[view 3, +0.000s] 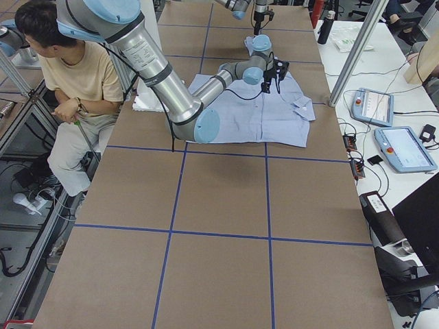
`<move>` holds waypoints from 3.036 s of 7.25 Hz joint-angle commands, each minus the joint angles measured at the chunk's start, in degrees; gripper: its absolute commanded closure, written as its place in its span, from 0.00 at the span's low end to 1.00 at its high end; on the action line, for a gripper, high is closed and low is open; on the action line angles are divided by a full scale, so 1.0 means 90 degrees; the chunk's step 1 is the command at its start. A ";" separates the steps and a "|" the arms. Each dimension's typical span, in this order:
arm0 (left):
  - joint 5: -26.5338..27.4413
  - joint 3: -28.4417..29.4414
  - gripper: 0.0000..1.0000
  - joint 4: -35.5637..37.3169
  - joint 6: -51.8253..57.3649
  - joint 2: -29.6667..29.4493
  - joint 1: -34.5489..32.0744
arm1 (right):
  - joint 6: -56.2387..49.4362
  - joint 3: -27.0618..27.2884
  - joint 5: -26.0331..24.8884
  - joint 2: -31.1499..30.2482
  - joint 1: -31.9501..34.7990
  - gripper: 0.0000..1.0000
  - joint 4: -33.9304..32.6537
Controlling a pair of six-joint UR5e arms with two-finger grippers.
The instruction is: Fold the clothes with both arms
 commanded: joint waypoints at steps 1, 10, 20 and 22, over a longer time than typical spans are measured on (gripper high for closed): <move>0.0000 0.0003 0.51 -0.0010 -0.0010 -0.0003 0.0008 | 0.0029 -0.0001 0.0013 -0.0040 -0.0001 0.00 0.0184; -0.0029 -0.0521 1.00 0.0474 -0.0029 -0.0072 -0.0002 | 0.0029 0.0281 0.0072 -0.0215 0.0077 0.01 0.0371; -0.0411 -0.2025 1.00 0.2945 -0.6417 -0.3738 0.1586 | -0.2320 0.1171 0.2081 -0.2548 0.1892 0.00 0.0371; -0.0265 -0.0766 1.00 0.1538 -0.7544 -0.4481 0.1735 | -0.3179 0.1132 0.2628 -0.2987 0.2429 0.00 0.0371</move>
